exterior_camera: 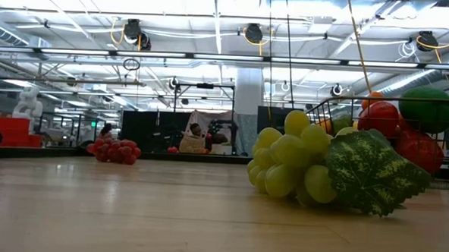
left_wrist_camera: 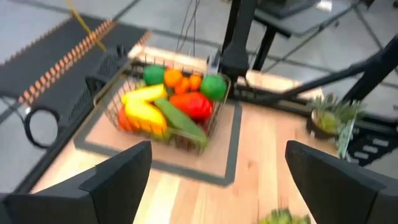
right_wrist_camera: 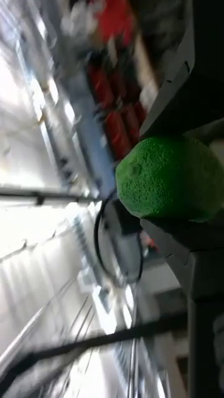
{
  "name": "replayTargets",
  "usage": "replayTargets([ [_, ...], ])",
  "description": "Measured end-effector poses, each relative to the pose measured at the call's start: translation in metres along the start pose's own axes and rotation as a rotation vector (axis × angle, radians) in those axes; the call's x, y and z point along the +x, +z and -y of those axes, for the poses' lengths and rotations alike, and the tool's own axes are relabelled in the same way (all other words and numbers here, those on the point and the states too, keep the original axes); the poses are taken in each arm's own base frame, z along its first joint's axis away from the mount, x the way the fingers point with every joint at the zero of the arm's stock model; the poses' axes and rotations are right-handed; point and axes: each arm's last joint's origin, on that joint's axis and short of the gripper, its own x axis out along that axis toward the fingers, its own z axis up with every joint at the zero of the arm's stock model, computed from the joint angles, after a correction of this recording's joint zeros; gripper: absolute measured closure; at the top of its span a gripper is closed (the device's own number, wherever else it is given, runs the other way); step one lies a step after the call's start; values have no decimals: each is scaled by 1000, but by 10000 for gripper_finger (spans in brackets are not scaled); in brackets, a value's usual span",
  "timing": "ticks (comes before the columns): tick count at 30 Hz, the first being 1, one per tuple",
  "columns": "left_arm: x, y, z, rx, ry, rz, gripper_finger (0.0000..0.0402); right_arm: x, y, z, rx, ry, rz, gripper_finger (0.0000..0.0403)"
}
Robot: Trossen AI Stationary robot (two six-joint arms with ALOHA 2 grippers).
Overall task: Build produce basket
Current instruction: Put the green lime into the wire basket
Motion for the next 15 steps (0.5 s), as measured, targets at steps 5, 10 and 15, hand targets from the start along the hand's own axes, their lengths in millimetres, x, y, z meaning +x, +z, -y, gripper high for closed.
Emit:
replayTargets([
  [5, 0, -8, -1, -30, 17, -81, 48, -12, 6, 11, 10, -160, -102, 198],
  [10, 0, -10, -1, -83, 24, -103, 61, -28, 13, 26, 66, -319, -181, 198],
  [15, 0, -10, -1, -110, 22, -103, 76, -49, 17, 44, 148, -522, -271, 198],
])
